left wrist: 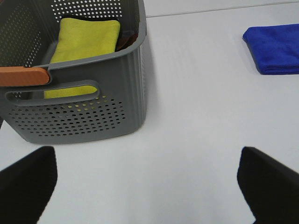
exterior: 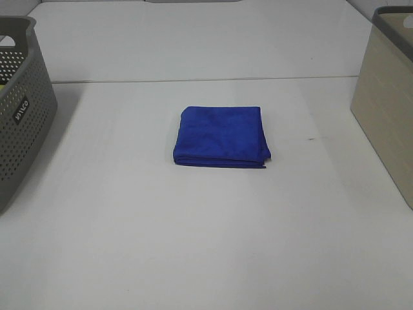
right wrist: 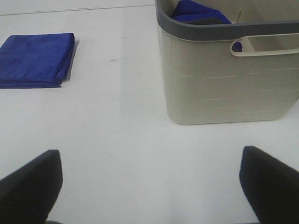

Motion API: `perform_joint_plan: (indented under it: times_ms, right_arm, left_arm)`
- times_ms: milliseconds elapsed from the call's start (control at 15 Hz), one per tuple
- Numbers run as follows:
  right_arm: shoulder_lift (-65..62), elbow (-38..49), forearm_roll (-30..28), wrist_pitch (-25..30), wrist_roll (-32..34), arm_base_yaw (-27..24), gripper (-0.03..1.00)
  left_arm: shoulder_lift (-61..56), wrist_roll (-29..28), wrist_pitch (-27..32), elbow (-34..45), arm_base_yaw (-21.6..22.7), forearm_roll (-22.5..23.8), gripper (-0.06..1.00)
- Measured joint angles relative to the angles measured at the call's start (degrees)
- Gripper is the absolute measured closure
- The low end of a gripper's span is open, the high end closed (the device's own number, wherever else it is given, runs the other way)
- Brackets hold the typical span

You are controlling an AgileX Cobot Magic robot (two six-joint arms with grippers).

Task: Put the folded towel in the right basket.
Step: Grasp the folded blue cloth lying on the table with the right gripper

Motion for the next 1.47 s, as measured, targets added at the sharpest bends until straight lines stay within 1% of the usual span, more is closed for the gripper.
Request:
perform_joint_plan:
  times_ms: [533,733,933,1467]
  right_arm:
    - [0.0,0.0,0.0,0.0,0.0,0.0,-0.01]
    - [0.0,0.0,0.0,0.0,0.0,0.0,-0.01]
    - [0.0,0.0,0.0,0.0,0.0,0.0,-0.01]
    - [0.0,0.0,0.0,0.0,0.0,0.0,-0.01]
  left_arm:
    - [0.0,0.0,0.0,0.0,0.0,0.0,-0.03]
    - [0.0,0.0,0.0,0.0,0.0,0.0,-0.04]
    - [0.0,-1.7,0.0,0.0,0.0,0.9,-0.04]
    - [0.0,-1.7,0.0,0.0,0.0,0.9,-0.04]
